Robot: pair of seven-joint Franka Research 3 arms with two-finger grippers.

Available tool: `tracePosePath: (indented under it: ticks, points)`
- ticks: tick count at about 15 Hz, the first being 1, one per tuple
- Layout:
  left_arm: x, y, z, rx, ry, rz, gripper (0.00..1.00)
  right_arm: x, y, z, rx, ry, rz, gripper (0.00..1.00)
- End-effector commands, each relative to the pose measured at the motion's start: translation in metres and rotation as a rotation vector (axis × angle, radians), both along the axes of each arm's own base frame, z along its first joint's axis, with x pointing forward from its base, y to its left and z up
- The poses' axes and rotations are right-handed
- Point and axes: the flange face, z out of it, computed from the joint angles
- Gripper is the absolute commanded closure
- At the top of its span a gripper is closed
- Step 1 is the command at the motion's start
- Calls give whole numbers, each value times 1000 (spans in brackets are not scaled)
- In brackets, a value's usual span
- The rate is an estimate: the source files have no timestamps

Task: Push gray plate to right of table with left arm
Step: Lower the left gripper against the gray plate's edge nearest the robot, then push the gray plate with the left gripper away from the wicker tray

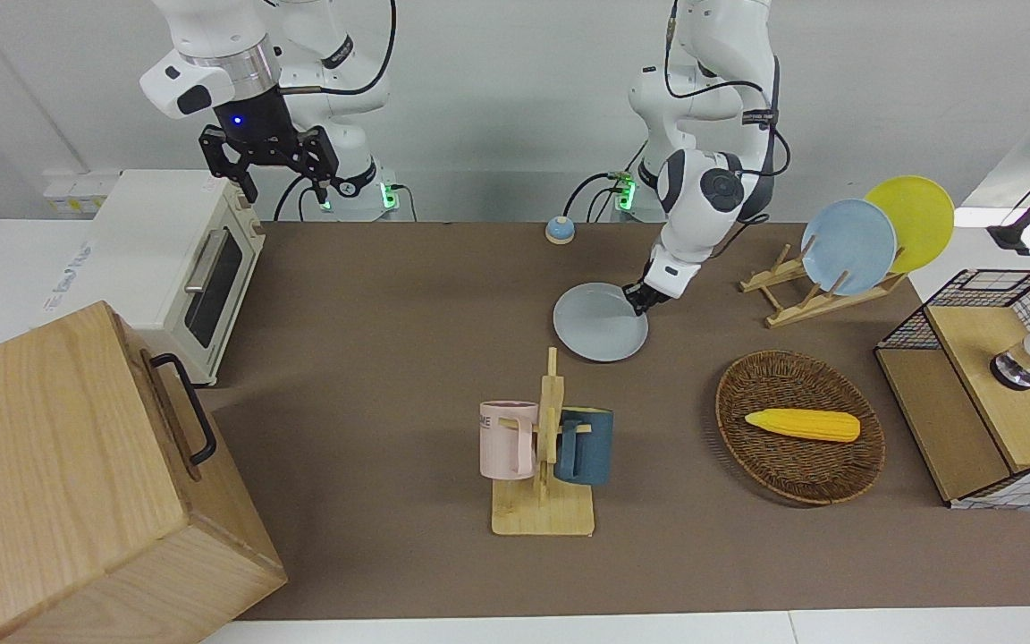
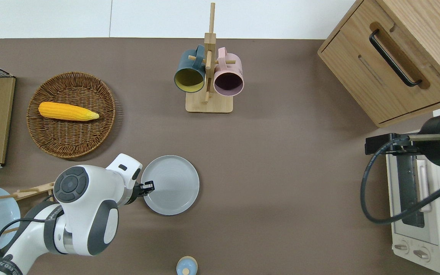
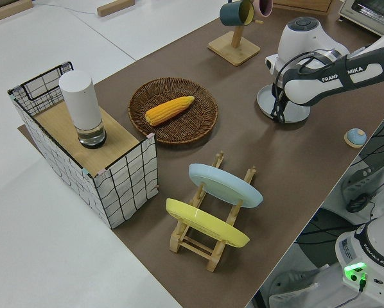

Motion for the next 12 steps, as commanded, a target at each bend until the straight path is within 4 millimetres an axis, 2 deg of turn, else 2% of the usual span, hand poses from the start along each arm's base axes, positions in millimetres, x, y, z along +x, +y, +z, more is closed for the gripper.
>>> tracePosePath:
  ticks: [1, 3, 7, 12]
  points:
    - [-12, -33, -11, -17, -2, 18, 1000, 0, 1, 1, -1, 7, 3, 5]
    - [-17, -51, -15, -17, -6, -5, 1000, 0, 1, 1, -1, 7, 3, 5]
    - [-16, -72, -15, -32, -6, -23, 1000, 0, 1, 1, -1, 7, 3, 5]
    - [-18, -118, -24, -83, -20, -37, 1000, 0, 1, 1, -1, 7, 3, 5]
